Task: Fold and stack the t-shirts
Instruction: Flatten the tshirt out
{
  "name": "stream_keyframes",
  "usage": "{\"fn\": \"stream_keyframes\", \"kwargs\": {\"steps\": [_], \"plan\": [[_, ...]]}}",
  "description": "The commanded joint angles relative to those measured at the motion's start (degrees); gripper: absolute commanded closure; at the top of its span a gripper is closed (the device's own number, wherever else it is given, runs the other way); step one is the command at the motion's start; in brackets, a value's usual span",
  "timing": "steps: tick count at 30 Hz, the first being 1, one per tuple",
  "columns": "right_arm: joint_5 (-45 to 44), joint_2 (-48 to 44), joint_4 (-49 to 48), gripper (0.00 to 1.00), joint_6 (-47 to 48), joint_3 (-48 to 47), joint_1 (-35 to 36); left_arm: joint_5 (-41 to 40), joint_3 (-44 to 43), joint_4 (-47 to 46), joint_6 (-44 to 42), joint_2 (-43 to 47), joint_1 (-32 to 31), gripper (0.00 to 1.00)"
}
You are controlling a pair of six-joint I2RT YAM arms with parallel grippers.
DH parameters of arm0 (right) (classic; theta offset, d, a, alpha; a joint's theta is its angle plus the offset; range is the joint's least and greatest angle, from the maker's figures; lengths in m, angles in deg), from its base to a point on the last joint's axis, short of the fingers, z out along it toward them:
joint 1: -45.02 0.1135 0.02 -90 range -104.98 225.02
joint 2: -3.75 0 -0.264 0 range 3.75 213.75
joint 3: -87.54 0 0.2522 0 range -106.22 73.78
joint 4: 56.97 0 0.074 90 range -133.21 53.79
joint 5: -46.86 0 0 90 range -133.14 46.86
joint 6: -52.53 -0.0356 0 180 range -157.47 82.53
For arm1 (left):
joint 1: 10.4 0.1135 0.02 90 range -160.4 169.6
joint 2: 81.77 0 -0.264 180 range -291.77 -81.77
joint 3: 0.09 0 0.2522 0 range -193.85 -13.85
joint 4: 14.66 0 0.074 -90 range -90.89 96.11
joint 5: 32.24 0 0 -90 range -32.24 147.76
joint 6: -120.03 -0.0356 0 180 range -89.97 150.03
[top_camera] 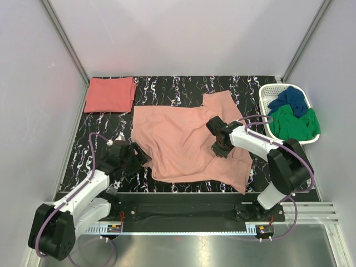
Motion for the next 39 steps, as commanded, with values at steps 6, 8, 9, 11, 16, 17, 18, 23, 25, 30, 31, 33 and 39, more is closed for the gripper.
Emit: {"fn": "stream_keyframes", "kwargs": {"steps": [6,8,9,11,16,17,18,23,25,30,31,33,39], "plan": [[-12.76,-10.45,8.26,1.0,4.63,-1.44,-0.06,-0.82,-1.48,-2.94,-0.49,-1.71,0.26,0.21],[-16.98,-14.76,11.15,1.0,5.78,-1.44,-0.06,-2.31,-2.1,-1.52,-0.93,-1.37,0.17,0.2],[-18.12,-16.25,11.78,1.0,6.56,-1.53,-0.06,-3.01,-2.45,-0.21,-1.1,-0.84,0.17,0.2],[-21.2,-19.86,13.79,1.0,8.59,-2.31,-0.06,-4.33,-3.15,1.46,-1.37,1.18,0.17,0.2],[-22.62,-23.99,15.65,1.0,11.32,-3.9,-0.06,-7.59,-4.12,2.7,-2.69,2.68,0.17,0.18],[-22.44,-24.35,15.39,1.0,11.23,-3.9,-0.06,-7.59,-5.16,2.88,-3.3,2.16,0.17,0.18],[-22.09,-24.79,14.95,1.0,11.14,-3.38,-0.06,-7.24,-5.52,2.96,-3.39,1.89,0.08,0.18],[-18.31,-28.13,9.59,1.0,14.83,-0.39,-0.06,-6.36,-7.37,3.49,-4.18,1.01,0.17,0.18],[-20.23,-28.31,10.37,1.0,14.66,-0.65,-0.06,-8.54,-7.64,4.45,-4.36,0.31,0.17,0.19],[-21.3,-28.3,12.67,1.0,15.53,-1.97,-0.06,-10.4,-8.95,3.41,-6.55,-1.36,0.17,0.2],[-19.47,-29.09,11.79,1.0,16.23,-1.53,-0.14,-9.71,-9.56,2.8,-7.16,-2.49,0.17,0.2],[-17.09,-29.88,7.93,1.0,18.34,0.4,-0.06,-8.91,-11.49,2.08,-8.49,-4.25,0.17,0.23],[-13.57,-30.33,4.84,1.0,18.61,2.43,-0.06,-12.59,-23.27,9.9,-12.61,-15.85,-3.68,0.3]]}}
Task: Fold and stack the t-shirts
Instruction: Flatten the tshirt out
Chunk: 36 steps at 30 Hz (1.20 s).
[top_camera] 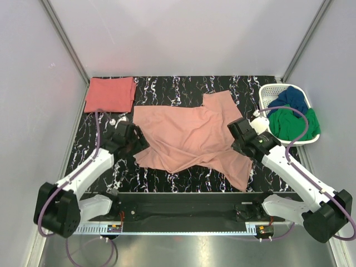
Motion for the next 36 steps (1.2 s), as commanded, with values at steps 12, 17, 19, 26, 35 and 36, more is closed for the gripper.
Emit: {"fn": "stream_keyframes", "kwargs": {"steps": [12,17,19,26,35,36], "plan": [[2.18,-0.95,-5.22,1.0,4.6,0.29,-0.03,-3.14,-17.33,7.36,-8.8,-20.14,-7.61,0.39],[2.35,-1.39,-6.71,1.0,5.21,1.25,-0.03,-1.55,-16.8,5.43,-7.31,-24.53,-9.63,0.37],[2.61,-1.13,-7.77,1.0,5.56,1.86,-0.03,-1.64,-17.33,5.33,-7.22,-25.68,-10.07,0.36],[2.97,-0.78,-7.77,1.0,6.01,2.13,-0.03,-4.88,-15.93,9.01,-6.34,-20.43,-10.78,0.84],[0.34,-1.04,-6.46,1.0,5.66,3.62,0.05,-1.21,-2.67,10.62,1.29,2.42,-11.48,0.97],[0.07,-0.87,-6.11,1.0,5.65,3.71,-0.03,-0.59,2.22,10.26,2.44,4.53,-11.57,0.95]]}}
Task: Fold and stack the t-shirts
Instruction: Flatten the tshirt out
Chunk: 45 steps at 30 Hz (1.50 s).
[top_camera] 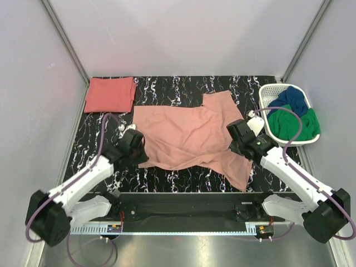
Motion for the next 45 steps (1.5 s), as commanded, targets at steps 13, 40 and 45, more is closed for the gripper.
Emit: {"fn": "stream_keyframes", "kwargs": {"steps": [13,40,45], "plan": [[0.43,-3.08,-1.43,1.0,1.6,0.22,-0.03,-1.49,15.85,8.74,18.58,24.28,-4.66,0.27],[2.37,-6.86,-3.89,1.0,1.6,5.22,-0.03,-9.67,22.35,4.97,35.82,25.95,-5.8,0.48],[2.11,-7.39,-3.46,1.0,1.68,5.4,-0.03,-9.06,23.31,2.95,35.29,25.25,-5.8,0.71]]}}
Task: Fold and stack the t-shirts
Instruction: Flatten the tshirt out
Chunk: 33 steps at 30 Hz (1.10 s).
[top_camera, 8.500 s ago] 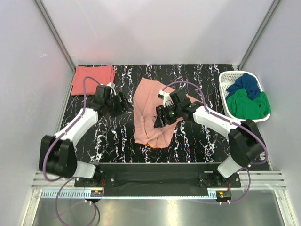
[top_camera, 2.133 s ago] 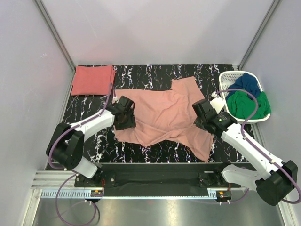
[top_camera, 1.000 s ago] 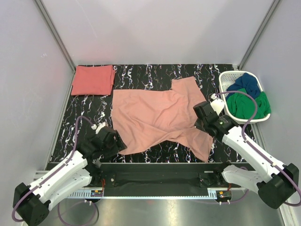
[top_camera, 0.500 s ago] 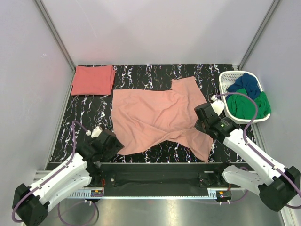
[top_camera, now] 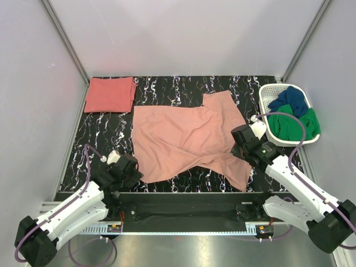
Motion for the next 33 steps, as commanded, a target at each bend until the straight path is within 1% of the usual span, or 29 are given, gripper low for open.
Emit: {"fn": "stream_keyframes", "kwargs": {"steps": [1,2,5,6,7,8,9,10,11,12,13,14,15,16,17,18,19,20,21,22,23,24,25,27,28,29,31,32,33], "plan": [[-0.28,-1.23,-1.18,1.0,0.26,0.31,-0.01,-1.91,0.8,-3.45,0.04,-0.54,-0.28,0.74],[-0.36,-1.23,-1.01,1.0,0.35,0.31,-0.01,-1.91,0.71,-3.37,0.03,-0.63,-0.28,0.83],[-1.94,-2.11,0.22,1.0,0.35,0.31,-0.01,-2.08,-0.34,-2.76,-1.02,-0.02,-0.28,1.0],[-2.73,-2.63,1.09,1.0,0.35,-0.3,-0.01,-3.48,-1.3,-1.27,-1.8,0.24,-0.28,1.0],[-3.78,-2.9,2.06,1.0,-0.6,-1.26,-0.01,-4.45,-4.27,-0.22,-2.6,0.59,-0.28,1.0],[-6.58,-3.07,3.37,1.0,-1.05,-2.49,-0.01,-5.85,-6.73,0.93,-3.73,1.03,-0.28,1.0],[-7.74,-3.51,4.87,1.0,-1.05,-4.15,-0.01,-9.17,-9.11,3.37,-4.88,1.04,-0.28,1.0],[-8.97,-3.86,4.97,1.0,0.16,-7.48,-0.01,-11.03,-15.31,4.62,-7.76,0.78,-0.28,1.0],[-12.02,-4.04,4.88,1.0,1.22,-9.43,-0.01,-13.05,-18.68,5.76,-9.27,0.42,-0.28,1.0],[-13.79,-4.13,4.53,1.0,2.45,-13.97,-0.01,-16.29,-22.1,7.6,-12.68,-0.97,-0.19,1.0],[-15.55,-3.78,4.36,1.0,4.03,-16.89,-0.01,-17.72,-26.05,8.14,-14.28,-1.68,-0.19,1.0],[-18.88,-3.26,4.18,1.0,7.79,-19.87,-0.01,-18.69,-32.71,8.32,-16.12,-2.65,-0.27,1.0],[-20.56,-1.77,3.31,1.0,10.0,-25.99,-0.1,-19.65,-36.25,7.71,-19.79,-4.05,-0.28,1.0],[-22.15,-0.97,2.6,1.0,14.11,-29.01,-0.01,-20.1,-39.16,7.18,-21.4,-4.93,-0.19,1.0],[-24.34,0.6,1.47,1.0,16.41,-31.83,-0.01,-20.97,-45.37,6.83,-22.72,-5.81,-0.19,1.0],[-25.14,1.31,-2.37,1.0,19.13,-36.38,-0.1,-21.59,-48.3,6.13,-25.43,-7.99,-0.19,1.0],[-25.85,2.02,-4.85,1.0,25.69,-38.43,-0.01,-22.21,-51.2,5.6,-27.02,-9.15,-0.19,1.0],[-27.25,3.41,-7.75,1.0,28.97,-40.28,0.08,-23.08,-54.97,5.51,-28.34,-10.46,-0.19,1.0],[-27.52,4.12,-13.26,1.0,32.22,-43.95,-0.01,-24.66,-61.53,5.59,-30.79,-12.13,-0.19,1.0],[-27.7,4.83,-16.44,1.0,38.7,-45.47,-0.01,-25.11,-65.43,5.42,-32.38,-15.02,-0.19,1.0],[-25.87,6.14,-22.13,1.0,41.72,-46.96,-0.01,-25.64,-68.86,5.07,-34.05,-16.79,-0.19,1.0],[-23.85,6.94,-23.84,1.0,44.79,-50.37,-0.01,-26.25,-75.68,4.98,-37.03,-18.37,-0.19,1.0],[-21.66,7.81,-24.73,1.0,49.61,-52.4,0.08,-26.87,-78.8,4.81,-38.54,-21.61,-0.19,1.0],[-20.14,10.36,-28.14,1.0,52.46,-57.05,-0.01,-29.33,-85.12,4.54,-43.7,-24.7,-0.19,1.0],[-20.05,11.07,-29.99,1.0,56.21,-57.78,-0.01,-29.77,-90.46,4.63,-45.3,-28.11,-0.1,1.0],[-19.36,12.21,-33.06,1.0,57.73,-58.22,-0.01,-30.03,-93.21,4.63,-46.71,-29.54,0.16,1.0],[-17.51,13.01,-36.32,1.0,60.81,-57.96,-0.01,-28.81,-98.05,4.63,-49.27,-32.17,1.21,1.0],[-17.16,14.23,-38.6,1.0,61.34,-57.79,-0.01,-26.46,-98.68,4.19,-49.45,-33.75,1.92,1.0],[-17.41,14.94,-39.58,1.0,62.13,-57.44,-0.01,-24.69,-98.78,3.84,-49.19,-34.29,4.1,1.0]]}}
